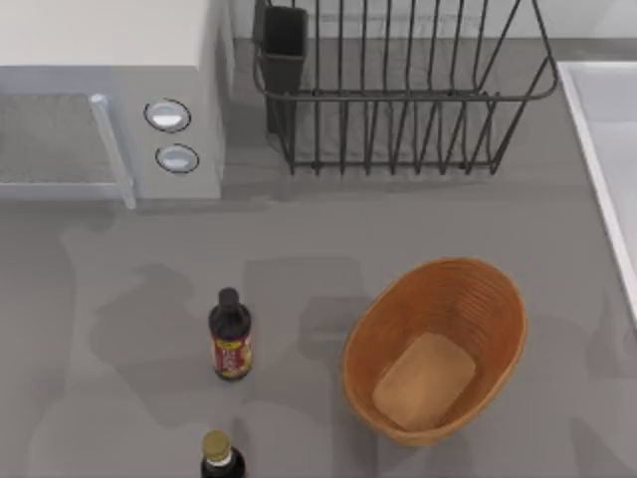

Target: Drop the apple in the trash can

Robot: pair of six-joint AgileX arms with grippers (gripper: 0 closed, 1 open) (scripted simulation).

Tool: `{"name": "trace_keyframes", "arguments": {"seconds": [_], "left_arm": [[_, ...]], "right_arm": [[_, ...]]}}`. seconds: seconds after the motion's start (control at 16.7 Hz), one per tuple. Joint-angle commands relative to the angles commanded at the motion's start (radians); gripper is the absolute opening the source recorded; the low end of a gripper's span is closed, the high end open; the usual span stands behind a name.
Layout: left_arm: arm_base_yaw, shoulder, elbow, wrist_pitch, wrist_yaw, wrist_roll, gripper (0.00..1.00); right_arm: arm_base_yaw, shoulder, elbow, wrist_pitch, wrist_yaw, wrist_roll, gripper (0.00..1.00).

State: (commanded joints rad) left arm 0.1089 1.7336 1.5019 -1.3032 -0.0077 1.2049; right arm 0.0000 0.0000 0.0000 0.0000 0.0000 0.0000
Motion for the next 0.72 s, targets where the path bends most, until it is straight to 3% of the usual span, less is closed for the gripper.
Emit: {"name": "trace_keyframes", "arguments": {"seconds": [0.48, 0.72], "left_arm": [[-0.005, 0.018, 0.023, -0.038, 0.01, -0.014, 0.0], [-0.121, 0.043, 0.068, -0.058, 0.05, -0.156, 0.0]], "right_arm": [[0.0, 0.0, 0.0, 0.0, 0.0, 0.0, 1.0], [0.0, 0.0, 0.0, 0.0, 0.0, 0.0, 1.0]]}}
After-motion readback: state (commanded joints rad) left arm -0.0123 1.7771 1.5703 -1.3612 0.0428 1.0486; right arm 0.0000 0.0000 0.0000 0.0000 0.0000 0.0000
